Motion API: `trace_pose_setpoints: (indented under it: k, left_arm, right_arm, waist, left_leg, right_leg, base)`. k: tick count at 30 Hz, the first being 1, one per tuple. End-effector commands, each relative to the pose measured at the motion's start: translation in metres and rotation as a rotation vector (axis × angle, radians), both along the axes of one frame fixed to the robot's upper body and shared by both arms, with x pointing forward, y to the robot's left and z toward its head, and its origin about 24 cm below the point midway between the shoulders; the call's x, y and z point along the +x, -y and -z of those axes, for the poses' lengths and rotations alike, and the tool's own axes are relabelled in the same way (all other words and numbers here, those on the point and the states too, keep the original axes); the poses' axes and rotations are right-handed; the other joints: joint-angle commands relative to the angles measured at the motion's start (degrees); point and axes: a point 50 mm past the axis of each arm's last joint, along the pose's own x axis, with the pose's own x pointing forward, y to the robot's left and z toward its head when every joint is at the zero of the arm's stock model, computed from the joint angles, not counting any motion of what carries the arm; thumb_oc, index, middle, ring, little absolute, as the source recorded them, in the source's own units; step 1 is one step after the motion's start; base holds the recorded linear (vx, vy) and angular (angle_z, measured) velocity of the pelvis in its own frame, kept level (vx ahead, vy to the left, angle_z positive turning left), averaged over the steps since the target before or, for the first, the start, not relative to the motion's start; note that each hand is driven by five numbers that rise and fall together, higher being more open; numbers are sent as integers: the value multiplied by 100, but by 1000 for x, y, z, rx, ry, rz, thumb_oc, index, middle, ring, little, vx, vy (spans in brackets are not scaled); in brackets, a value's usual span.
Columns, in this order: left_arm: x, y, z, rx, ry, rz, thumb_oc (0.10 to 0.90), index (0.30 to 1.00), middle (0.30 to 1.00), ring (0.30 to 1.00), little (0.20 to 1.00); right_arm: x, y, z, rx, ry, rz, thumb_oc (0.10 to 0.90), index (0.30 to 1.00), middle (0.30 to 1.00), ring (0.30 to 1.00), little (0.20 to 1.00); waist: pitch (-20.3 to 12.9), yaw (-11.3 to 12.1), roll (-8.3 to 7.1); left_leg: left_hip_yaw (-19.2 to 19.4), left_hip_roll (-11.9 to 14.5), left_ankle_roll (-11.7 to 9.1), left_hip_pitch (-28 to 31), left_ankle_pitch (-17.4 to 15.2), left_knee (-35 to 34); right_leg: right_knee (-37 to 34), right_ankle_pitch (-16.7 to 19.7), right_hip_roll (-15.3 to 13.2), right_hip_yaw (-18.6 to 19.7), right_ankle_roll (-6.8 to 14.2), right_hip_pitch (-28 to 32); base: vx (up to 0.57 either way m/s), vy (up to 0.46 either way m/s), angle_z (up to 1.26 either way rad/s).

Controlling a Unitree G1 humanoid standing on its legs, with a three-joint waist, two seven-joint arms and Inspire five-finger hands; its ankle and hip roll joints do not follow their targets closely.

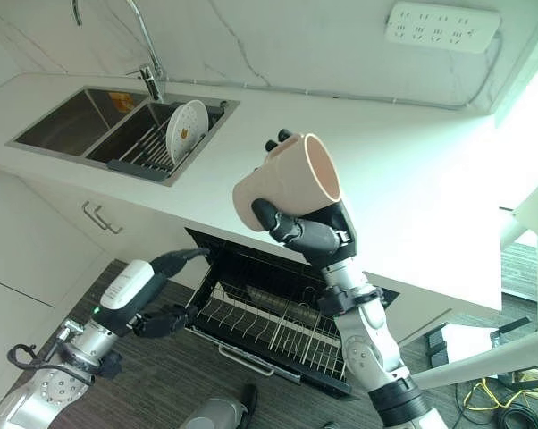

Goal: Place the dishes in the dishwasher.

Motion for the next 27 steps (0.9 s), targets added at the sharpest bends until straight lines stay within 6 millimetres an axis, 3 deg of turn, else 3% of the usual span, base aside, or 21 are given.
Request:
trace_pose_setpoints:
  k: [1, 4, 6, 10, 13, 18, 27]
  left_arm:
    - [13, 13, -46, -92, 222, 153, 800, 900, 900, 900, 900]
    - [21, 18, -51, -127, 198, 173, 800, 900, 900, 900, 900]
    - [21, 19, -52, -111, 187, 188, 800, 900, 900, 900, 900]
    - [21, 15, -50, -73, 165, 136, 800, 900, 900, 900, 900]
    - [22, 11, -48, -38, 156, 126, 800, 900, 900, 900, 900]
    - [25, 13, -46, -27, 110, 140, 800, 900, 900, 900, 900]
    - [22, 26, -29, 6, -67, 217, 800, 900, 900, 900, 900]
  right_arm:
    - [-3, -4, -70, 19, 348, 1, 400, 300, 300, 300, 300]
    - [-2, 6, -70, 0, 333, 25, 400, 300, 300, 300, 300]
    - [-2, 10, -62, 24, 284, -10, 400, 300, 300, 300, 300]
    - [-6, 11, -54, 3, 288, -47, 400, 300, 300, 300, 300]
    - [-10, 16, -52, 29, 282, -76, 400, 300, 300, 300, 300]
    - [-10, 10, -47, -11, 279, -123, 400, 300, 300, 300, 300]
    - [-11, -3, -34, -119, 195, -286, 400, 300, 300, 300, 300]
  waist:
    - [-323, -205, 3]
    - [-284, -392, 79]
    - [-281, -500, -38]
    - [-316, -569, -161]
    - [-344, -592, -196]
    - [-344, -545, -295]
    - [-240, -548, -250]
  left_leg:
    - [-15, 486, -279, 21, -382, 200]
    - [167, 489, -296, 95, -586, 200]
    - [522, 420, -208, 207, -758, 200]
    - [803, 341, -71, 331, -956, 200]
    - [856, 411, -11, 284, -956, 200]
    - [968, 543, -69, 250, -909, 200]
    - [924, 751, -303, 60, -705, 200]
  right_leg:
    - [-288, -406, 200, 290, 117, 392]
    - [-288, -299, -72, 246, 264, 383]
    - [-288, -39, -416, 253, 504, 184]
    - [-288, 257, -614, 379, 667, -138]
    - [-288, 75, -339, 399, 634, -75]
    - [-288, 4, -390, 252, 592, -64]
    - [-288, -153, -278, 56, 471, 76]
  base:
    - [-43, 480, -4]
    - [-21, 377, 18]
    - [-31, 228, -2]
    - [-15, 39, -39]
    - [-26, -90, -39]
    - [27, -107, 3]
    - [87, -27, -2]
